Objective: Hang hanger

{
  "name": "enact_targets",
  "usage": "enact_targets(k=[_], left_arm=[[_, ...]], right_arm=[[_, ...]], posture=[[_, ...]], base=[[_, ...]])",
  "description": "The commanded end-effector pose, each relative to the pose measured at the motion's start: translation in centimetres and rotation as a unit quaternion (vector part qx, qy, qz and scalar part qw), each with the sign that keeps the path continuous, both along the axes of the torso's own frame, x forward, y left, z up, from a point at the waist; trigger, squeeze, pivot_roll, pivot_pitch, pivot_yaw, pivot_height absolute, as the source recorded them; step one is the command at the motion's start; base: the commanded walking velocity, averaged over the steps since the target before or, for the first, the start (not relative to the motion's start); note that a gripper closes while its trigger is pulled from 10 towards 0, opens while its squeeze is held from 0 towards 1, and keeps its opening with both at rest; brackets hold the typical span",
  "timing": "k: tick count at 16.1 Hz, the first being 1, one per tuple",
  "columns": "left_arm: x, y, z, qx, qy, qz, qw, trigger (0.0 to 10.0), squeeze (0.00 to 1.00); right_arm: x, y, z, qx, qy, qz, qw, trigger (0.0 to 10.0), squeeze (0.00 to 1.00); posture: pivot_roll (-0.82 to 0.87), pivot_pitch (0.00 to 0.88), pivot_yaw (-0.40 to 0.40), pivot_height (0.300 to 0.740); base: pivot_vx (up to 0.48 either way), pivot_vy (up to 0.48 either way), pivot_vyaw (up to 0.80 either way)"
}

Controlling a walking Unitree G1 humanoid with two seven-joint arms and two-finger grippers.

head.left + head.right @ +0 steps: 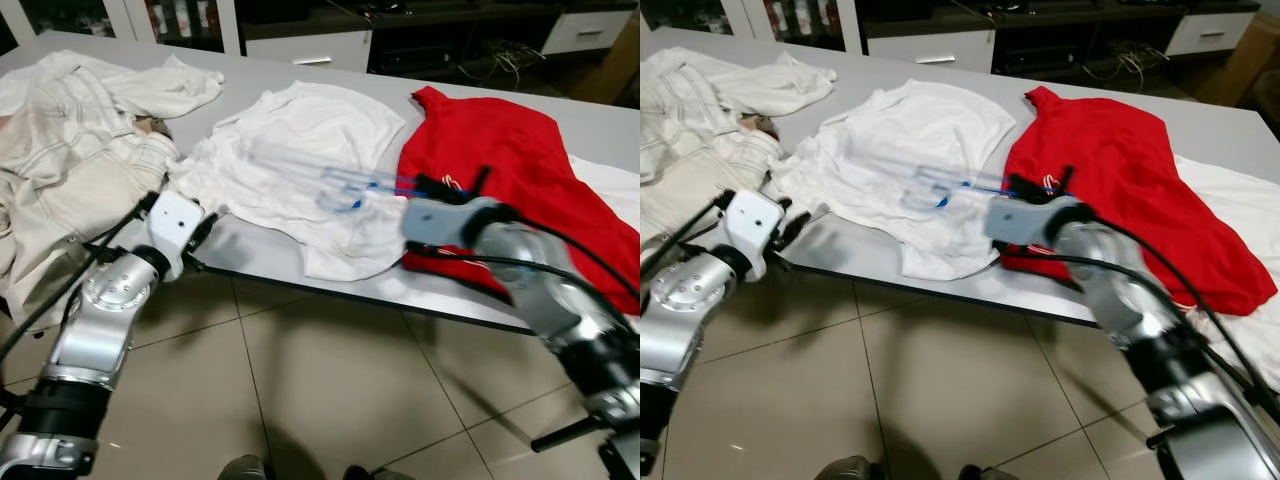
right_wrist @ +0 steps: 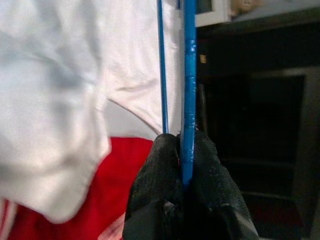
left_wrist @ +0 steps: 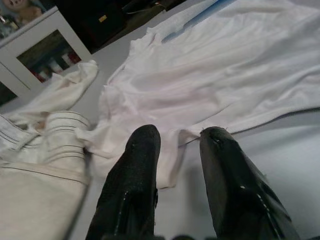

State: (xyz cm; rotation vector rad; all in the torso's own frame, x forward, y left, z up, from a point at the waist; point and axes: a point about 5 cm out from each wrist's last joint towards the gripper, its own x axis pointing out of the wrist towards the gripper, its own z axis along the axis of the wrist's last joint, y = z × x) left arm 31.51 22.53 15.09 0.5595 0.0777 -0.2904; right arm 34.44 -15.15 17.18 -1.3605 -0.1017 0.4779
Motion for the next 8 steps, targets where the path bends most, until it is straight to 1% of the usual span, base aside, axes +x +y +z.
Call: enact_targets(k=[1, 2, 3, 4, 5, 8], left_arm=[[0.2, 0.1, 0.3, 0.013, -0.002, -0.01, 1.0, 10.0, 0.0], [-0.2, 0.2, 0.1, 0.029, 0.006, -0.028, 0.999, 10.0, 0.0], [-0.3, 0.2, -0.1, 0.033, 0.011, -0.034, 0.999, 10.0, 0.0], [-0.6, 0.2, -0.5, 0.038, 0.02, -0.042, 0.998, 10.0, 0.0], [-0.8, -0.1, -0.9, 0.041, 0.027, -0.053, 0.997, 10.0, 0.0], [-0.8, -0.8, -1.1, 0.041, 0.03, -0.071, 0.996, 10.0, 0.0]], right_arm=[[0.2, -0.1, -0.8, -0.025, 0.014, -0.006, 1.0, 10.0, 0.0], [0.4, 0.1, -1.3, -0.041, 0.018, -0.012, 0.999, 10.0, 0.0], [0.5, 0.1, -1.5, -0.046, 0.018, -0.016, 0.999, 10.0, 0.0], [0.7, 0.1, -1.8, -0.061, 0.016, -0.021, 0.998, 10.0, 0.0], [0.8, 0.0, -2.1, -0.078, 0.019, -0.028, 0.996, 10.0, 0.0], [0.7, -0.4, -3.0, -0.098, 0.041, -0.027, 0.994, 10.0, 0.0]], posture=[[0.1, 0.046, -0.045, 0.74], [0.11, 0.047, -0.048, 0.74], [0.11, 0.05, -0.05, 0.74], [0.11, 0.05, -0.05, 0.74], [0.11, 0.052, -0.051, 0.74], [0.1, 0.053, -0.051, 0.74]], base=[[0.0, 0.0, 0.0], [0.0, 0.0, 0.0], [0.0, 0.0, 0.0], [0.0, 0.0, 0.0], [0.0, 0.0, 0.0], [0.0, 0.0, 0.0]])
